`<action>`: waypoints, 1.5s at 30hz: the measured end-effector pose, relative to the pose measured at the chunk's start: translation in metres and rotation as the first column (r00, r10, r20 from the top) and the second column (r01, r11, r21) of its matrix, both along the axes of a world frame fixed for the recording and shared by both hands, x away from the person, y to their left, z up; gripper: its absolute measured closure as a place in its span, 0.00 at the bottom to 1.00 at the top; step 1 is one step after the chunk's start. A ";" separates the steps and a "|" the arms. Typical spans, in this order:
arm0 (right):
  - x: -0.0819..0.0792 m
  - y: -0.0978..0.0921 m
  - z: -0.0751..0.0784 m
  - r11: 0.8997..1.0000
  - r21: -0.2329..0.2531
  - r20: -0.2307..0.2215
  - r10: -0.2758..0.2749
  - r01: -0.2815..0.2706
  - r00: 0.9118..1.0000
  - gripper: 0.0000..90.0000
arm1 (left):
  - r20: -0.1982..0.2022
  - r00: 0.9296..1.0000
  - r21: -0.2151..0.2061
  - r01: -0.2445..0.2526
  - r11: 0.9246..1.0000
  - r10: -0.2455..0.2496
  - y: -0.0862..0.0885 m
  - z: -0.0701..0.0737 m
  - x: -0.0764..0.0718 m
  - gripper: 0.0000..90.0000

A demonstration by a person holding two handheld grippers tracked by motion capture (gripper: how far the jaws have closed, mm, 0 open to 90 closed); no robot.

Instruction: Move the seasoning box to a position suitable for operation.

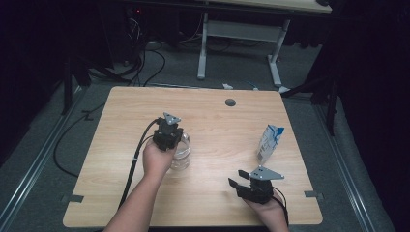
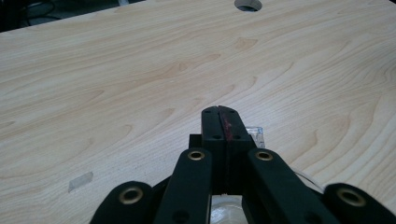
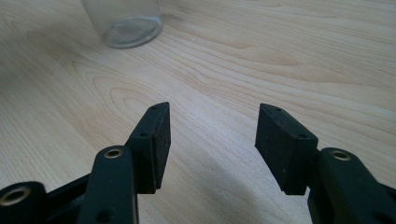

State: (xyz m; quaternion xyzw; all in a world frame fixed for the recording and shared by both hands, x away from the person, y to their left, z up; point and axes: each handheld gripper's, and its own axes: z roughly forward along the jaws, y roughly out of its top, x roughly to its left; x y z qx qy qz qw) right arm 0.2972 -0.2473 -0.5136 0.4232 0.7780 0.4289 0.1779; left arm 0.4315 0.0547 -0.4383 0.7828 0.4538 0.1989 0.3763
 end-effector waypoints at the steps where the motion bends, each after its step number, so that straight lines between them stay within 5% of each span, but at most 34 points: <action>1: 0.000 0.001 0.000 1.000 -0.003 0.000 0.001 -0.001 1.000 0.51 | -0.001 1.000 0.002 0.004 1.000 -0.004 0.000 0.000 -0.003 1.00; 20: -0.002 0.004 0.001 1.000 -0.011 0.006 0.015 -0.015 1.000 0.51 | 0.013 1.000 -0.001 -0.006 1.000 0.006 0.007 0.007 -0.029 1.00; 27: -0.001 0.004 -0.005 0.999 -0.032 0.000 0.008 -0.008 1.000 0.51 | 0.073 0.997 -0.058 -0.005 0.998 0.010 0.047 0.017 -0.045 0.96; 29: 0.000 0.004 -0.007 0.999 -0.039 -0.008 -0.002 0.002 1.000 0.51 | 0.095 0.995 -0.037 -0.013 0.999 0.017 0.057 0.015 -0.050 0.94; 35: 0.002 0.002 -0.004 0.999 -0.045 0.010 -0.025 0.025 1.000 0.53 | 0.144 0.989 -0.073 -0.014 0.997 0.025 0.090 -0.009 -0.069 0.92; 40: 0.001 0.002 -0.006 0.998 -0.058 0.016 -0.029 0.030 0.999 0.53 | 0.138 0.989 -0.088 -0.038 0.995 0.050 0.094 -0.027 -0.075 0.94; 45: 0.002 0.003 -0.011 0.996 -0.092 0.016 -0.007 0.009 1.000 0.61 | 0.121 0.993 -0.146 0.003 0.989 0.015 0.087 -0.044 -0.073 0.96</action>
